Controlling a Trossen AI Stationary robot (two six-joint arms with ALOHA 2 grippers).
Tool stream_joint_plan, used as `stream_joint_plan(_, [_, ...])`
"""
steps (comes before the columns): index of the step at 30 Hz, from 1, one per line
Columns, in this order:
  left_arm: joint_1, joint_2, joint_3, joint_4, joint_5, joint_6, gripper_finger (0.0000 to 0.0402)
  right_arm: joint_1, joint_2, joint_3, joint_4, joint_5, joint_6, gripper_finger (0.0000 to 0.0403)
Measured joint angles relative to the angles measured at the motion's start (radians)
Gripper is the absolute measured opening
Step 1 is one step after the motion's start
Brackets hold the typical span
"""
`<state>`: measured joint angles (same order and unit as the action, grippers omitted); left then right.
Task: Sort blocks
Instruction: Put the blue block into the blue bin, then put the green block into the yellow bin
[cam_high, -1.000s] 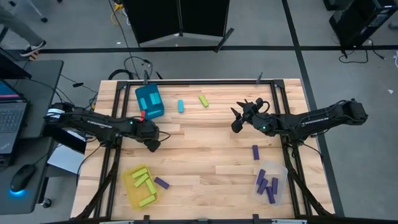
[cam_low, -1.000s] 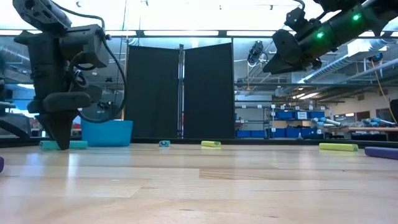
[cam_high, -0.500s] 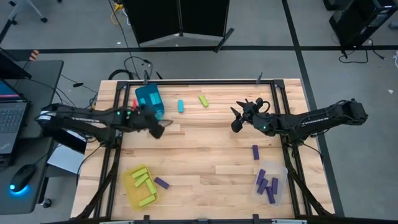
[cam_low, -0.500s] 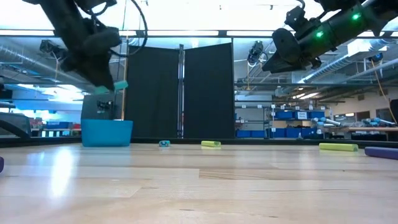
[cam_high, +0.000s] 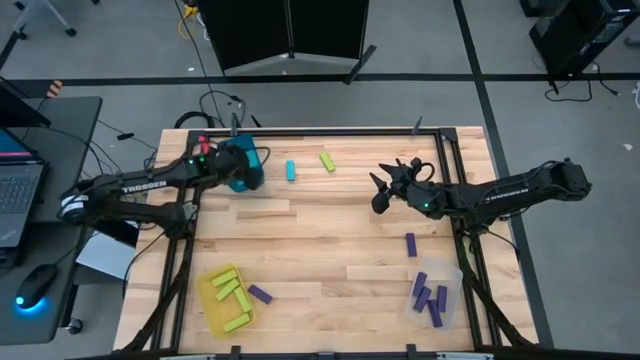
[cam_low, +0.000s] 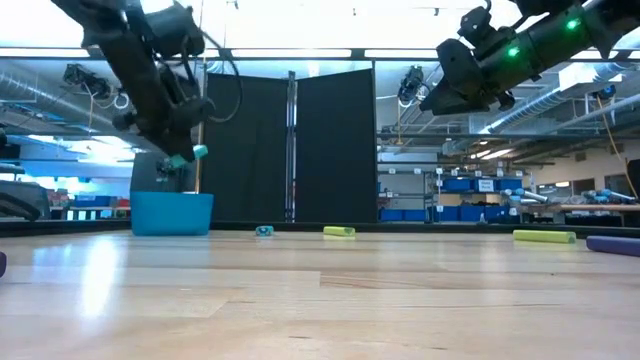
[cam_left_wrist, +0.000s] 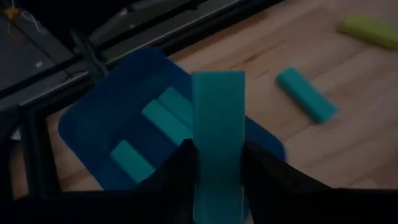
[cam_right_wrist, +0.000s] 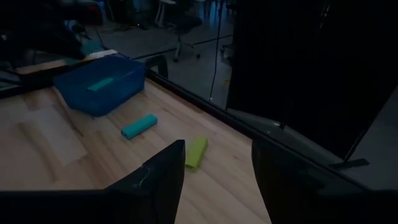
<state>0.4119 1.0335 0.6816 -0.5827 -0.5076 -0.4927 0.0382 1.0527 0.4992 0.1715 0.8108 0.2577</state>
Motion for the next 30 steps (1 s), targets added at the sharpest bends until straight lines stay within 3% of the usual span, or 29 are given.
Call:
stream_joint_plan(8, [0.144,0.016,-0.068,0.063,0.091,0.042,0.0107,0.020,0.000,0.000,0.008,-0.001,0.001,0.0197])
stream_joint_plan(15, [0.145,0.013,-0.066,0.085,0.094,0.075,0.0250,0.020,0.000,0.000,0.023,-0.001,0.002,0.0197])
stream_joint_plan(19, [0.145,0.013,-0.066,0.091,0.094,0.095,0.0291,0.020,0.000,0.000,0.023,-0.001,0.002,0.0197])
stream_joint_plan(24, [0.108,-0.013,-0.066,0.169,0.140,0.121,0.0285,0.020,0.000,0.000,0.031,-0.004,0.011,0.0197])
stream_joint_plan(30, [0.040,-0.089,-0.065,0.300,0.166,0.145,0.0262,-0.036,0.031,0.033,0.031,-0.150,0.039,0.0197])
